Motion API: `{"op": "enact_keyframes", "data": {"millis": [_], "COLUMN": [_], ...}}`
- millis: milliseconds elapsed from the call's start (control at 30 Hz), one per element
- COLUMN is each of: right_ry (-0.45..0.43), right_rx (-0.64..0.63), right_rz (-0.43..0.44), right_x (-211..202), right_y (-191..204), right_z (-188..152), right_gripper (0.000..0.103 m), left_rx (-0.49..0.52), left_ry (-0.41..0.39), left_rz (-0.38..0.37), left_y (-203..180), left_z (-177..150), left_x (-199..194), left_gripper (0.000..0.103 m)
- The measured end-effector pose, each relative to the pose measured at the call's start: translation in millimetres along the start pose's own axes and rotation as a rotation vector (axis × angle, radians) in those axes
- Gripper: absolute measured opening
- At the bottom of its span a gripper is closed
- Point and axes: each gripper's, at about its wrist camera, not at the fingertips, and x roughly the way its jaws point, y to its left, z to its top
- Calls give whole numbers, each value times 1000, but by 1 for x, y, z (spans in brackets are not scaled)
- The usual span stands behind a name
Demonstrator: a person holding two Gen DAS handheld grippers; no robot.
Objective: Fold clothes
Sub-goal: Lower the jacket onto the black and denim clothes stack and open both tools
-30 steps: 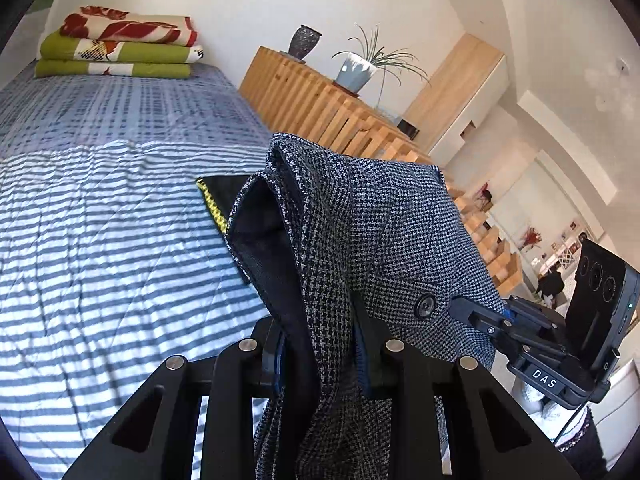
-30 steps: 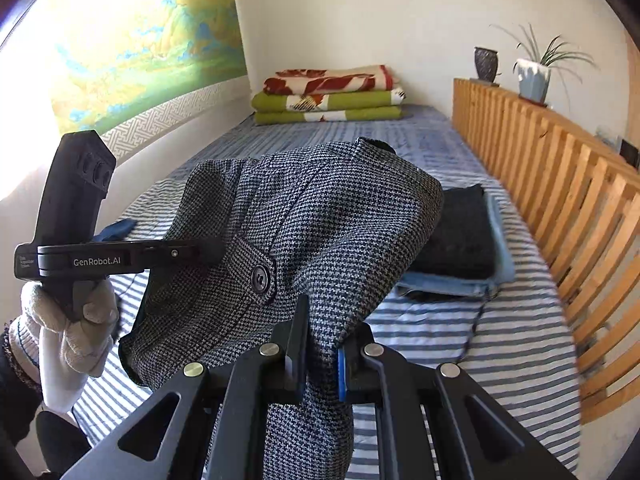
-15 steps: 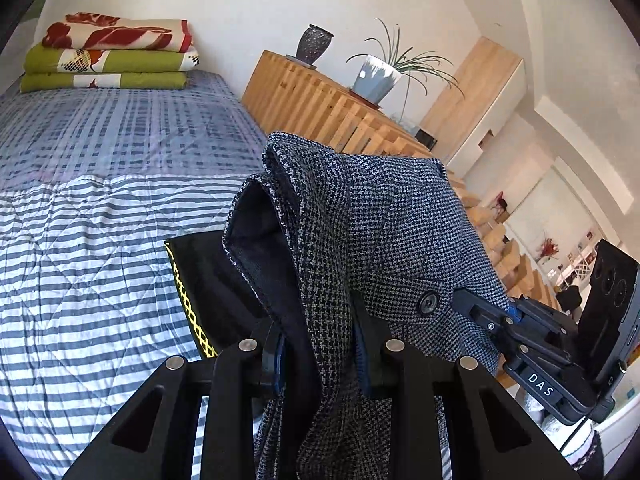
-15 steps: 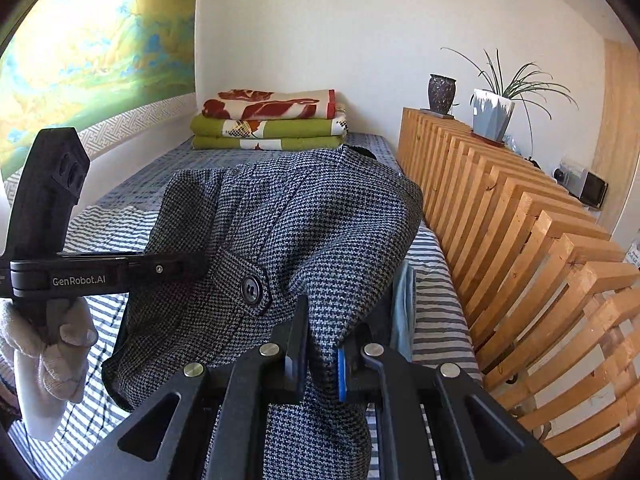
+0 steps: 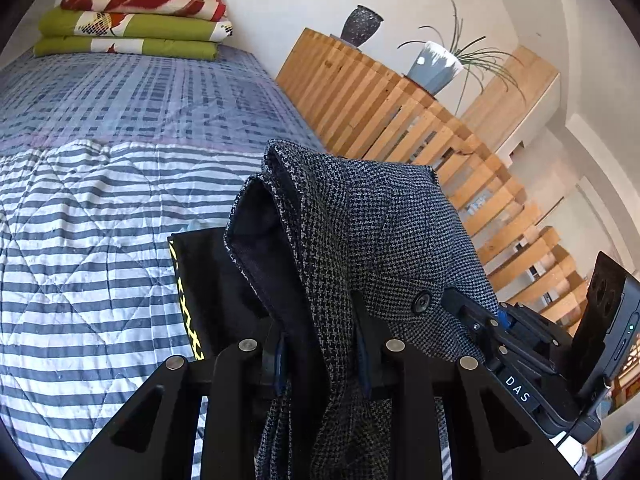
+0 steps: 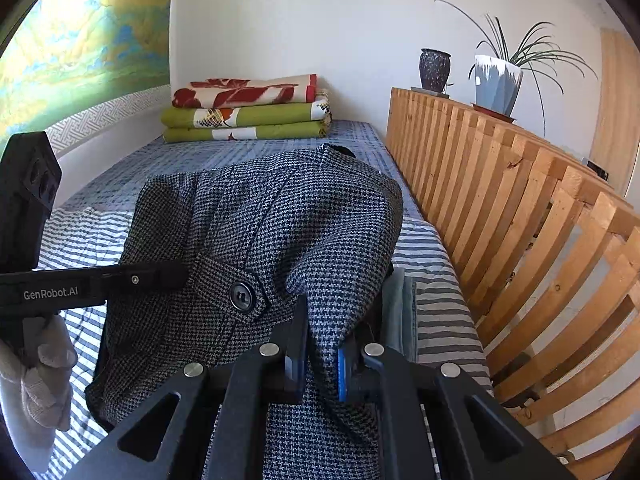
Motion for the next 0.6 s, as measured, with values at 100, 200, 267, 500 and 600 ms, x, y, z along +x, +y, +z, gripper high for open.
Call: {"op": "enact_keyframes", "data": {"millis": [100,200,267,500,600], "right_ry": [58,126,90,-15,34], "right_rx": [7,22,72,168,153], "right_rz": [-30,-105,-146,-19,59], "right_x": [34,55,46,-26,-42], "right_y": [-4,-15,-28,-40,-20], "right_z": [-10,-15,-16,-21,-37], "right_gripper": [15,29,43,47,47], "left_rx": [-26,-82,-71,81,130], "left_ry": [86,68,28,70,154], "left_rz": [70,88,100,-17,-16], "left_y": [14,25,27,0,-14], "left_z": [-8,-7,-4,-29,-57], "left_x": [30,29,17,-30,-33], "left_gripper": [37,45,48,48,48]}}
